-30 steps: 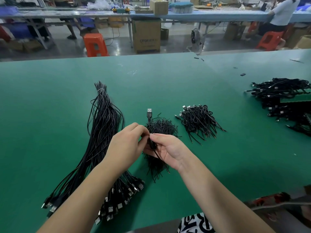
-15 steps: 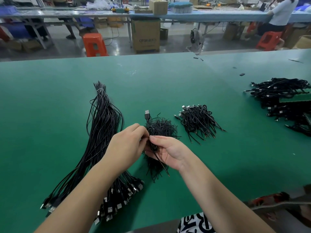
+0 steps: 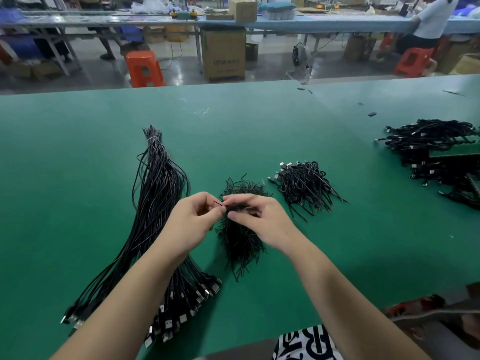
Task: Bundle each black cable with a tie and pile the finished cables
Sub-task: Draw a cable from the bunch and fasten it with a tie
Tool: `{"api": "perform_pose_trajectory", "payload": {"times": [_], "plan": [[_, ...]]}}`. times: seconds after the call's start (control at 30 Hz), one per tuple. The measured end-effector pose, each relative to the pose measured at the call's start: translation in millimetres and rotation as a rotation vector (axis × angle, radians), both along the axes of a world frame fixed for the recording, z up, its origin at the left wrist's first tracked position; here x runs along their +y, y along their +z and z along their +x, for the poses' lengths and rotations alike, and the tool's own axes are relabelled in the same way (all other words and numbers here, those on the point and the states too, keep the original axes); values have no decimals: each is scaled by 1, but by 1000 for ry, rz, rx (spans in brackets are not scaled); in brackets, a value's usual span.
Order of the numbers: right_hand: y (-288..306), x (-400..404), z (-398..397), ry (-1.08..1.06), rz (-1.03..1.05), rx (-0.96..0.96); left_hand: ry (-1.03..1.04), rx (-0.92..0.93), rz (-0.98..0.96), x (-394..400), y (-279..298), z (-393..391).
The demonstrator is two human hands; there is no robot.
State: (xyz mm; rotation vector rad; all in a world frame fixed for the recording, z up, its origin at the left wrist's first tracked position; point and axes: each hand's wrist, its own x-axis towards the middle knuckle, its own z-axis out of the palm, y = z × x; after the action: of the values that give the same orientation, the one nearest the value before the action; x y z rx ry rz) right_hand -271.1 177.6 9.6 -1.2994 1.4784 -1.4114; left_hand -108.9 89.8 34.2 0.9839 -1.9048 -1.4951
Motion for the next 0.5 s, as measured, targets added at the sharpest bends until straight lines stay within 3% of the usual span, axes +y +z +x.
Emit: {"api": "perform_pose_trajectory", "payload": {"times": [0.1, 0.33, 0.4, 0.5], "plan": [[1, -2, 2, -60, 50, -52, -3, -71, -234, 5, 3, 0], [4, -8, 8, -138, 176, -403, -95, -327, -1289, 12, 7, 3], [6, -9, 7, -105, 204, -396, -125, -331, -1361, 10, 2, 4], [4, -6, 6, 0, 162, -377, -80, -245, -1101, 10, 0, 6]]}}
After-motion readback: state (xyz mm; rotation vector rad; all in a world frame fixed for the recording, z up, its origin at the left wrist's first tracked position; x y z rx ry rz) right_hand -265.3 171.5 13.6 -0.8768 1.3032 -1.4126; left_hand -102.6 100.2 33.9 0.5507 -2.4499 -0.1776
